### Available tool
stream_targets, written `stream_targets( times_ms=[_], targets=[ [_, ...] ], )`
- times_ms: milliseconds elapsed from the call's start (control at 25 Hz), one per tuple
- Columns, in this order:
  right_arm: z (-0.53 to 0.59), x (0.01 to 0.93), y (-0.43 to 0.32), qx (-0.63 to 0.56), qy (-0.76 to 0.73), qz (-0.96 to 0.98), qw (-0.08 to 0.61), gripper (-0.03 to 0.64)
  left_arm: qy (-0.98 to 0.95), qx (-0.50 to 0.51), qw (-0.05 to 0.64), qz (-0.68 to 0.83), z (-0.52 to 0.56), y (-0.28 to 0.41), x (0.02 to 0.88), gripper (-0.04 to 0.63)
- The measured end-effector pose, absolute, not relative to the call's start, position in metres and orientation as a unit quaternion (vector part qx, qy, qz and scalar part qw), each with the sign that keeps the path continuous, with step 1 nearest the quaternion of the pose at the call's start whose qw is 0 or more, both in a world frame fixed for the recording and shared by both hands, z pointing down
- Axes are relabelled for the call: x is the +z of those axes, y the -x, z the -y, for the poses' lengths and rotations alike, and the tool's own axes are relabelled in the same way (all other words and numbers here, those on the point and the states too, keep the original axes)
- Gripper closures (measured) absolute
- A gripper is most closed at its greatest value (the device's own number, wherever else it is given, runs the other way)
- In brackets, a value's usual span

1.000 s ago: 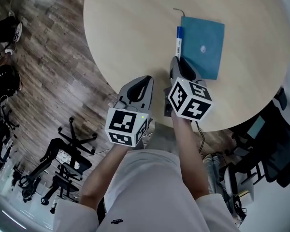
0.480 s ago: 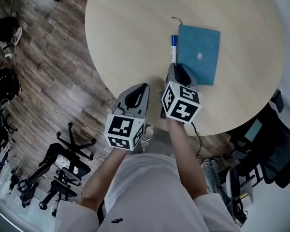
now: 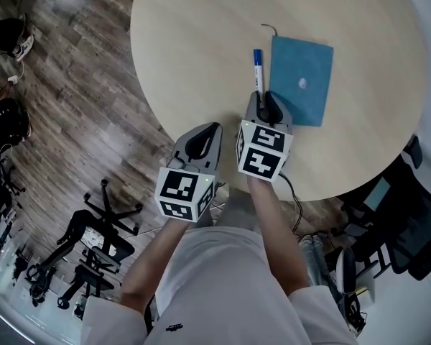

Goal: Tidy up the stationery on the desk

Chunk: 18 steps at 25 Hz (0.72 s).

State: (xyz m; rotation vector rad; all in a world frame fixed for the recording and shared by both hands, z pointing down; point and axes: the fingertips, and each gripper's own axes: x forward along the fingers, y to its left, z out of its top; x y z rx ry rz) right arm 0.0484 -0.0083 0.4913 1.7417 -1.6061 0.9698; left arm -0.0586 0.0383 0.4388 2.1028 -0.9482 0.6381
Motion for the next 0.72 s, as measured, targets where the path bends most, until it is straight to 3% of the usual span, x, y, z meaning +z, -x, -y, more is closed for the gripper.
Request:
stream_targets(
  times_ms=[200,720],
  targets=[
    [0.004,0.489,-0.059,0.37,-0.674,0.578,0.274,0.531,-0.818,0.246,0.367,0.37,-0.037,0.061,0.438,0.574],
    [-0.002,0.486,-0.06,0.387,-0.698,0.55,0.245,0.514,-0.818,0.244,0.368,0.37,-0.039,0.066,0.436,0.574]
  ],
)
